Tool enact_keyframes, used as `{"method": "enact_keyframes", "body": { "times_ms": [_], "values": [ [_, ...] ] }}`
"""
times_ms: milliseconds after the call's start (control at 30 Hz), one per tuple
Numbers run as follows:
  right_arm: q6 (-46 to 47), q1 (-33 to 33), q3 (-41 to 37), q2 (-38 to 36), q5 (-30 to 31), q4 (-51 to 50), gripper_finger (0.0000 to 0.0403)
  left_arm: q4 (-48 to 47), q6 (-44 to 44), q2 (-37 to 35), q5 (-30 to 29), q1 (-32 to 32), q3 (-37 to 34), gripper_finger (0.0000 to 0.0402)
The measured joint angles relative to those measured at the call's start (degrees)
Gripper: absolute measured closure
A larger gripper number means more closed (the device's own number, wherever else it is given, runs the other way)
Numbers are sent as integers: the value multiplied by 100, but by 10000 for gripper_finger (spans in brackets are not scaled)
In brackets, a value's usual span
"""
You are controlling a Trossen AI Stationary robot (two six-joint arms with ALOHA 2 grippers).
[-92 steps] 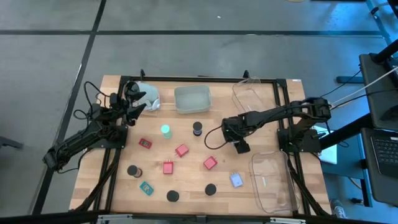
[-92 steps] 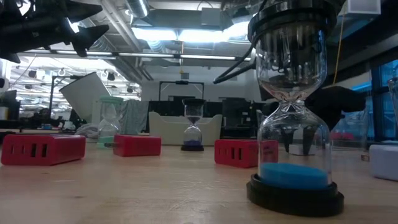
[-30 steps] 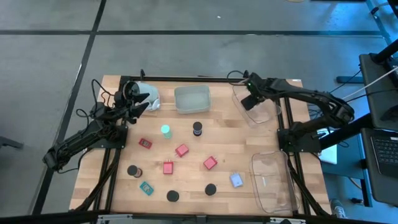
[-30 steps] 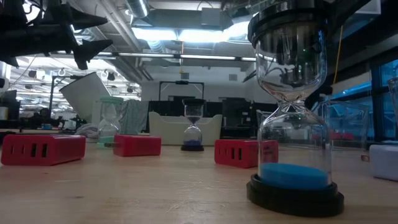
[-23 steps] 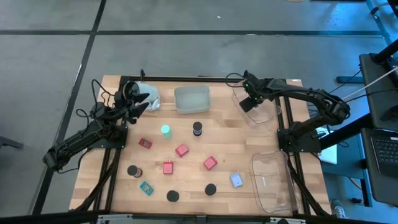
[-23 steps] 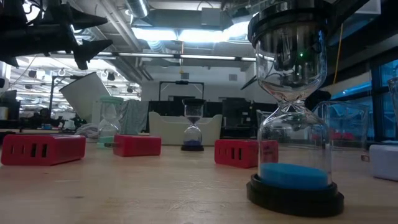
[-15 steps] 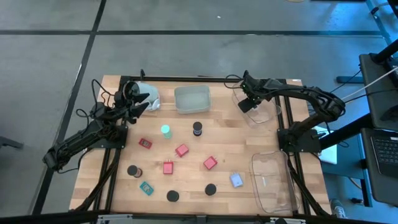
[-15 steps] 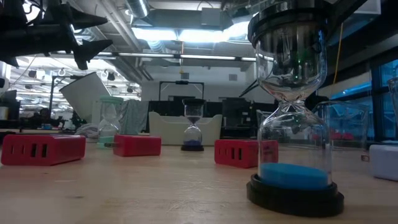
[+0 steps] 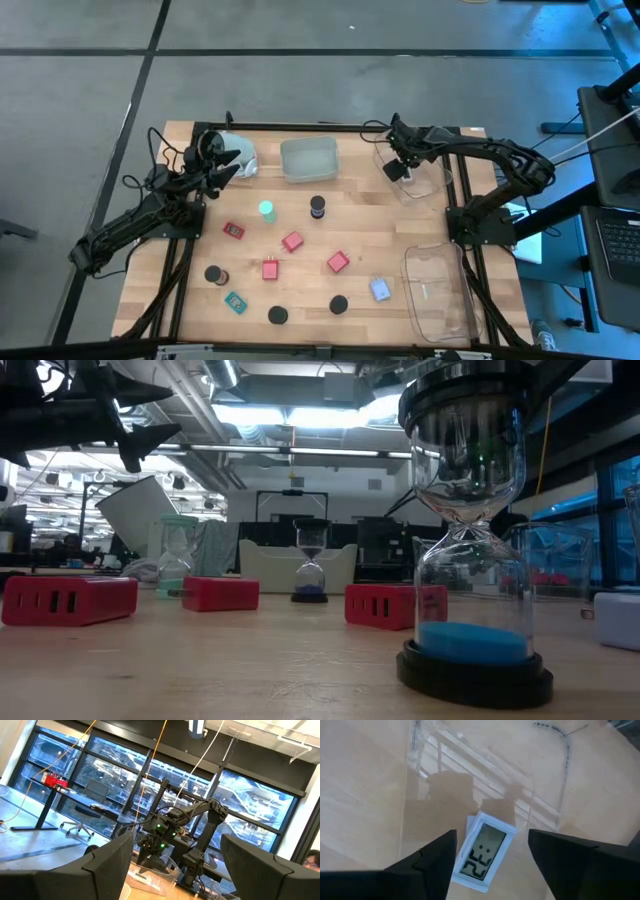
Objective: Pick & Place Office items
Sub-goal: Put the bottom right red charger adapter into the bottom transparent bin
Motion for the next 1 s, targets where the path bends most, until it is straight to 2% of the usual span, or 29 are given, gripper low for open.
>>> {"method": "enact_keyframes", "body": {
  "times_ms": [100,233,367,567,700,833,933,1000],
  "values": [
    [-278,26,132,-103,268,15,157,2,2,0,-17,0,0,105],
    [-460,160,328,-346,1178,22,172,1,7,0,-58,1,0,105],
    [-303,380,371,-692,1785,13,187,0,12,0,-504,4,-2,105],
    [172,727,371,-1188,1847,55,201,-80,402,0,-1767,4,-2,105],
    [-10,876,371,-1331,1846,124,203,-351,444,0,-2162,5,-2,105],
    [-54,1089,371,-1353,2031,363,203,-618,455,0,-1830,-3,-3,105],
    [-179,1371,371,-1353,2375,898,203,-561,453,0,-1108,-4,-4,105],
    [-3,1657,371,-1353,2363,1199,203,-471,302,-4,-605,-8,-4,105]
  ]
}}
